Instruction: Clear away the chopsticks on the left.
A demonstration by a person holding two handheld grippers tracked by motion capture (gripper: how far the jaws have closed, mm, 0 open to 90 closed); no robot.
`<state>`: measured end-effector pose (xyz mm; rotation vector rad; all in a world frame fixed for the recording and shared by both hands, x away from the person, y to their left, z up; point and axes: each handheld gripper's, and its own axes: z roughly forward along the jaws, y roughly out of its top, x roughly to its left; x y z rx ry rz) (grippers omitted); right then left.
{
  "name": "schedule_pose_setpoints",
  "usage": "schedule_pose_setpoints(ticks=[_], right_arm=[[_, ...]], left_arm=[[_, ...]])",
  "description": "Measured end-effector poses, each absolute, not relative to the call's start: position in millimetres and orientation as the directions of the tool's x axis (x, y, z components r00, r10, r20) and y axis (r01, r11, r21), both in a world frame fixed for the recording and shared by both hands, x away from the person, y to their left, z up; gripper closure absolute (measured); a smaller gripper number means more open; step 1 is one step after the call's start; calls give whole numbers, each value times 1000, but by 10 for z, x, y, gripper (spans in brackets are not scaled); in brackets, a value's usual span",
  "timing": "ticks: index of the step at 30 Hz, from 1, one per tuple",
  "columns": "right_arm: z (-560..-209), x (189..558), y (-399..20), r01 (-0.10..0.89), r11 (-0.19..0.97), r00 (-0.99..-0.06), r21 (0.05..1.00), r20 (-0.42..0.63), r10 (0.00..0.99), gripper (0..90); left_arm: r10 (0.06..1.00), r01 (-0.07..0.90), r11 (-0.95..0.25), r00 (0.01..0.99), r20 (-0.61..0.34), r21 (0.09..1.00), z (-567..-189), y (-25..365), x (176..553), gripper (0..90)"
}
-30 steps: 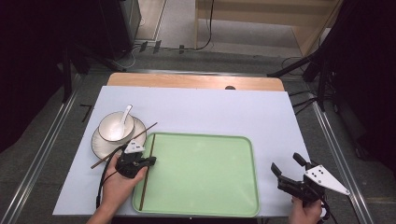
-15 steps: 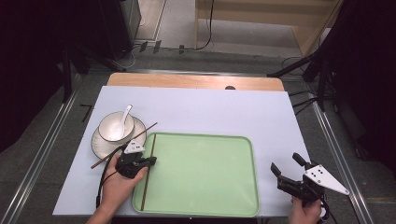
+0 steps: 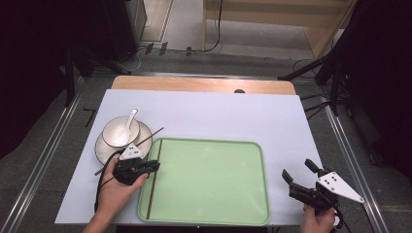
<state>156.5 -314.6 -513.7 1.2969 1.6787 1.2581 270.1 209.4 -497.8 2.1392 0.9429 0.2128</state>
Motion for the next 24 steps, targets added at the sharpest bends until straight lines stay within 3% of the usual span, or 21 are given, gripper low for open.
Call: schedule_pose_setpoints(ticks=[5,9,15,24], right_arm=[[-5134,1566,-3149,315,49,-289,948,47,956,127],[-5134,1564,-3152,315,48,-288,948,48,956,127],[-5133,1563,-3153,316,47,-288,948,48,957,127],[-5136,1571,-3146,316,47,-290,947,49,956,127]], left_arm=[[643,505,-454,756,-123,734,-4877,2270,2689,476],[637,502,-417,756,-150,758,-4782,2460,2675,400],[670,511,-410,731,-131,756,-4734,2756,2691,413],[748,542,-430,661,-51,721,-4793,3005,2759,511]])
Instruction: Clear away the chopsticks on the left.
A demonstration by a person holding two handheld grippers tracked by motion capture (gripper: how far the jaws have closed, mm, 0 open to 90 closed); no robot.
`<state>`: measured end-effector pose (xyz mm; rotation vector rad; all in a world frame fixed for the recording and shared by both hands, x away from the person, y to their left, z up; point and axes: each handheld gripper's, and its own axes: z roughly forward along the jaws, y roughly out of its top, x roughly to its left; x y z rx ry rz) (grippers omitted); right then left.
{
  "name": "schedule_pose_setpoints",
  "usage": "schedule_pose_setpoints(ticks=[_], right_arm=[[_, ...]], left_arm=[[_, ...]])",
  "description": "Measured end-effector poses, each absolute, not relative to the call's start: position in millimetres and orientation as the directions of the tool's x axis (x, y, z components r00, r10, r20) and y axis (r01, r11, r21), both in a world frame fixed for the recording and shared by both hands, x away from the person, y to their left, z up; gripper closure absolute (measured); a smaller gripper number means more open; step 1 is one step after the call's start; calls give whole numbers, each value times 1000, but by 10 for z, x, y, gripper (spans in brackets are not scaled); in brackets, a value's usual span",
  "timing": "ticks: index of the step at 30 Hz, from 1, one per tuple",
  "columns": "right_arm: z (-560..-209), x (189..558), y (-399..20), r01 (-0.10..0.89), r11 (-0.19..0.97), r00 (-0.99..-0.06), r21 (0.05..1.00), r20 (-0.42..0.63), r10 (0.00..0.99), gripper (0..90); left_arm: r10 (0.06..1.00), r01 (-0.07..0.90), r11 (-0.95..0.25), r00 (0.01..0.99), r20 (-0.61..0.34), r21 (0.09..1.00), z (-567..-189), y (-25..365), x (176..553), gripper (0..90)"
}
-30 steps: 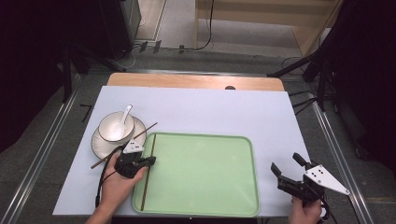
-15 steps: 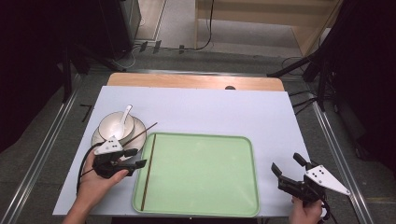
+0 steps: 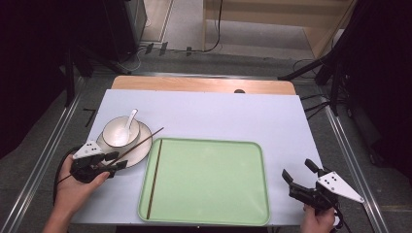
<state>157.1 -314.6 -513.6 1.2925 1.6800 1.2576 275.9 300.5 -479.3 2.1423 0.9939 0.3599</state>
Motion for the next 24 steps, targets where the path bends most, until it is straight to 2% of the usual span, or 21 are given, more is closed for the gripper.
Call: schedule_pose_setpoints(ticks=[9,14,24], right_arm=[[-5139,1577,-3132,322,50,-293,945,49,955,127],[-5143,1579,-3137,322,51,-293,945,48,955,127],[-5140,1568,-3152,322,43,-289,946,55,956,127]], left_arm=[[781,576,-483,624,27,659,-4916,2904,2888,664],[767,595,-509,642,14,622,-4949,2839,2917,834],[736,558,-527,677,15,641,-4806,2692,2744,841]])
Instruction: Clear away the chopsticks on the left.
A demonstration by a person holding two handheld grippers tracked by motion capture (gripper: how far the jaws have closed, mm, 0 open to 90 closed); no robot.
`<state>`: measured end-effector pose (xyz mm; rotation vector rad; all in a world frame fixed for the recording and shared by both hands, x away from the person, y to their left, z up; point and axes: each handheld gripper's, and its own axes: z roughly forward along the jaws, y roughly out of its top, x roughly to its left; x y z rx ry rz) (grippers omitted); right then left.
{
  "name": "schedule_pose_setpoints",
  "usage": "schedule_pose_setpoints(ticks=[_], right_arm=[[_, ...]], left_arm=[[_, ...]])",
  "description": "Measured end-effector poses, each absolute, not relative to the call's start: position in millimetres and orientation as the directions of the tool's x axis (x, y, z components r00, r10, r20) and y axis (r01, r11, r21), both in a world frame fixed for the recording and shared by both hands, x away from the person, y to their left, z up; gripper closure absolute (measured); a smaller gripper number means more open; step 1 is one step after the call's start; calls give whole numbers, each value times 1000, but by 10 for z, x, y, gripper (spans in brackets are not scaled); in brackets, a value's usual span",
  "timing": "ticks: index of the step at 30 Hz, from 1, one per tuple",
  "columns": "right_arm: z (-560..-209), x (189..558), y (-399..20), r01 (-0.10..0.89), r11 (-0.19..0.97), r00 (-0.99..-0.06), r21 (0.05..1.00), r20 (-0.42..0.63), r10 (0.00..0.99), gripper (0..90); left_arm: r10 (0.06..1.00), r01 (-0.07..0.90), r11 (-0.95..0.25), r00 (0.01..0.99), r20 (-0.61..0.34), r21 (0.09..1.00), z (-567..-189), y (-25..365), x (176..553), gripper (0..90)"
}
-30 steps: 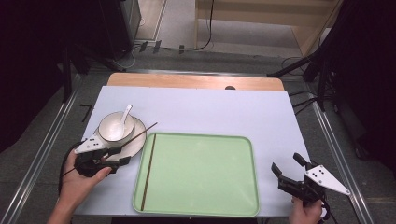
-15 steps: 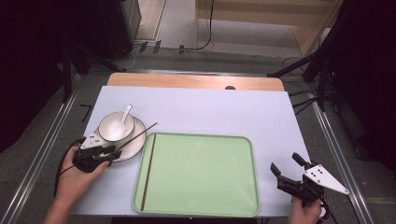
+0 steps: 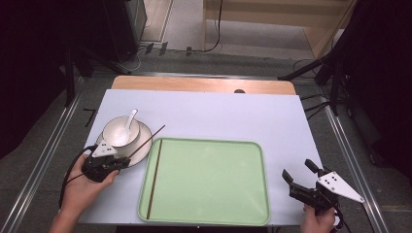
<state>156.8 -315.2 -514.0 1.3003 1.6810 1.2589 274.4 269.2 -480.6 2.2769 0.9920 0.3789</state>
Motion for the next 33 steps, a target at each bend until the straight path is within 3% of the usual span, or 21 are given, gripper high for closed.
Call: schedule_pose_setpoints(ticks=[12,25,33], right_arm=[[-5138,1576,-3141,321,46,-292,946,53,955,127],[-5141,1586,-3131,322,46,-296,945,54,954,127],[-5141,1585,-3138,322,47,-296,946,54,954,127]], left_arm=[[689,544,-508,722,-64,668,-4811,2159,2465,841],[664,622,-458,714,-220,635,-5004,1692,2297,839],[679,637,-489,707,-198,596,-5118,1505,2220,837]])
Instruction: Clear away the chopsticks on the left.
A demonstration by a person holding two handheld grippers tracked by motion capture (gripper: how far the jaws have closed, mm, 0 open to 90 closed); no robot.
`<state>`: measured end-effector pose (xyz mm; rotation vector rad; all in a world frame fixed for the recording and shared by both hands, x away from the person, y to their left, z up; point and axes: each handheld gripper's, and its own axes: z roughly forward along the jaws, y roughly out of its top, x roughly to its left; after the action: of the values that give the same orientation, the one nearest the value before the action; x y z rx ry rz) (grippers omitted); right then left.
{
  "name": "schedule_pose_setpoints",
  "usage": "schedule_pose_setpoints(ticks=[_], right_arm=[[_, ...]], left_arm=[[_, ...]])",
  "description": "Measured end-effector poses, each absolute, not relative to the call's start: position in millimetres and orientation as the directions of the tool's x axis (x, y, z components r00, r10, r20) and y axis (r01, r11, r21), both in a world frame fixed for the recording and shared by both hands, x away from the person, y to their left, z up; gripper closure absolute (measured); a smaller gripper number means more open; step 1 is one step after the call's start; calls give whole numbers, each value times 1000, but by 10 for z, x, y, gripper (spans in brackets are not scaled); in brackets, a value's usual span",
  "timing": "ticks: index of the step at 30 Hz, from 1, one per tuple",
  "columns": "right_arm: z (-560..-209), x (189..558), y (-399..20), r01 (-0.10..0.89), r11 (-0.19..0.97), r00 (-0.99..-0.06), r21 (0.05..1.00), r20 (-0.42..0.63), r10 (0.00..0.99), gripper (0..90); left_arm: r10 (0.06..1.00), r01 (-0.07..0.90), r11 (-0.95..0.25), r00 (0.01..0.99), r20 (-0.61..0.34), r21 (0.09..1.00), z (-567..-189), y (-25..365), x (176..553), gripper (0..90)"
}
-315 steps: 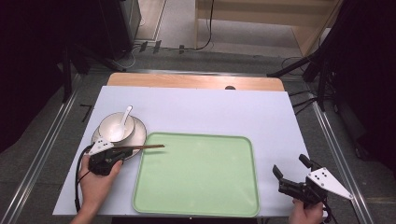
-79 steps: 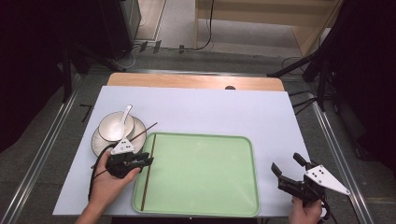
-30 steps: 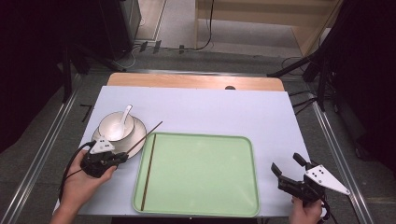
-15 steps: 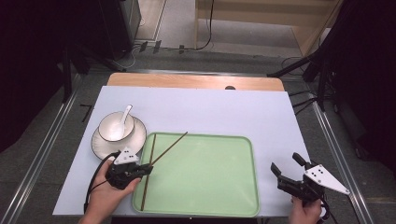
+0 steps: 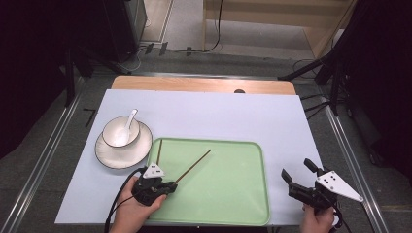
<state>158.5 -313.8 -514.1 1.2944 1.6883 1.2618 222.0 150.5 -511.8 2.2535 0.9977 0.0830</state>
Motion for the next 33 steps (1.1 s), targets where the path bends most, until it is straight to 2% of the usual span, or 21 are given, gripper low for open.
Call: schedule_pose_setpoints(ticks=[9,12,17,20,23,25,29,33], right_arm=[[-5141,1585,-3135,323,46,-294,945,54,954,127],[-5140,1587,-3128,322,48,-292,945,51,955,127],[-5139,1582,-3137,321,49,-293,946,50,955,127],[-5143,1587,-3146,324,44,-289,945,54,956,127],[-5145,1589,-3143,325,44,-289,945,55,956,127],[-5146,1590,-3141,325,45,-291,945,54,955,127],[-5148,1587,-3139,327,44,-292,944,56,955,127],[-5149,1584,-3143,325,43,-293,945,57,954,127]], left_arm=[[688,622,-502,708,-158,601,-5140,1434,2167,803],[682,632,-496,708,-184,596,-5137,1451,2187,786],[657,617,-471,723,-216,630,-5125,1433,2280,613],[636,582,-474,745,-200,661,-5082,1321,2371,662],[599,556,-500,776,-199,664,-5068,1142,2461,792],[573,538,-527,797,-193,657,-5086,998,2506,842],[556,505,-566,817,-151,652,-5122,728,2613,900],[575,514,-552,805,-147,657,-5146,573,2771,900]])
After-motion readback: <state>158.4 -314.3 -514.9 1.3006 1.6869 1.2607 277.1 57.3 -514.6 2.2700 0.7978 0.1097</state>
